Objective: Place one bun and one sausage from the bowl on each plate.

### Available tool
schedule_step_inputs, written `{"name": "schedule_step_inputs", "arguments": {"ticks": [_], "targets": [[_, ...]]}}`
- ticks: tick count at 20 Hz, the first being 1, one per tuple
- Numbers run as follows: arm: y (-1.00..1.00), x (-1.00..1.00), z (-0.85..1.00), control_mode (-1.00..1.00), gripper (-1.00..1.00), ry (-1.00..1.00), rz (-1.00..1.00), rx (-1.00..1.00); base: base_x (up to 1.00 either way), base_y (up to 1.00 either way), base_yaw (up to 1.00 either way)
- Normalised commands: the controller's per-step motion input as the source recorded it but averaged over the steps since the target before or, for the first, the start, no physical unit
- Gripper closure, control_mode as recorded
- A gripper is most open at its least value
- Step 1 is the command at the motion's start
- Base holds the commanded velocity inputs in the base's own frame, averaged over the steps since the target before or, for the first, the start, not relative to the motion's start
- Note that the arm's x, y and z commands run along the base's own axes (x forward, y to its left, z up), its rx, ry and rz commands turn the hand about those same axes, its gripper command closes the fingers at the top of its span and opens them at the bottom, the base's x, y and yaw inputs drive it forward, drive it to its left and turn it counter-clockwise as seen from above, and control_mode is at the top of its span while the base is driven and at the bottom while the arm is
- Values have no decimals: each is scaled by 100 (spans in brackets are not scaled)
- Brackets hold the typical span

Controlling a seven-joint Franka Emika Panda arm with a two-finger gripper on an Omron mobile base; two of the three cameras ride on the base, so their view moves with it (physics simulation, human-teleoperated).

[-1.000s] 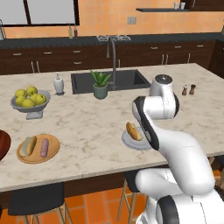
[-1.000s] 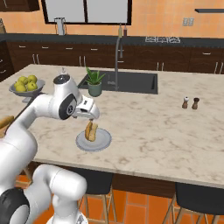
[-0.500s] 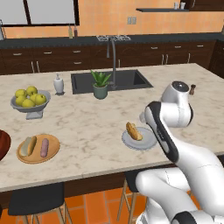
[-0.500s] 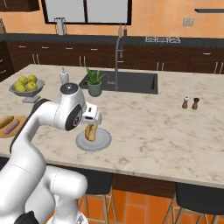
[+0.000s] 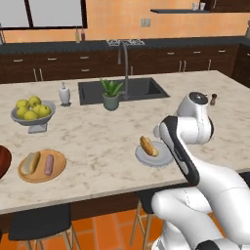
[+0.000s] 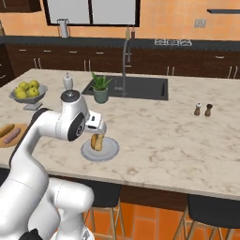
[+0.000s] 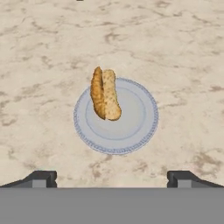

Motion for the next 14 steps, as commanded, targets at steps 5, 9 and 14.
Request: {"name": "schedule_step_inputs", "arguments": {"ticks": [5,9,14], "targets": [[0,0,0,100,-100,0,0,0,-79,86,-8],[0,0,0,100,-100,0,0,0,-9,100,0],[0,0,0,100,-100,0,0,0,1,100,0]]}}
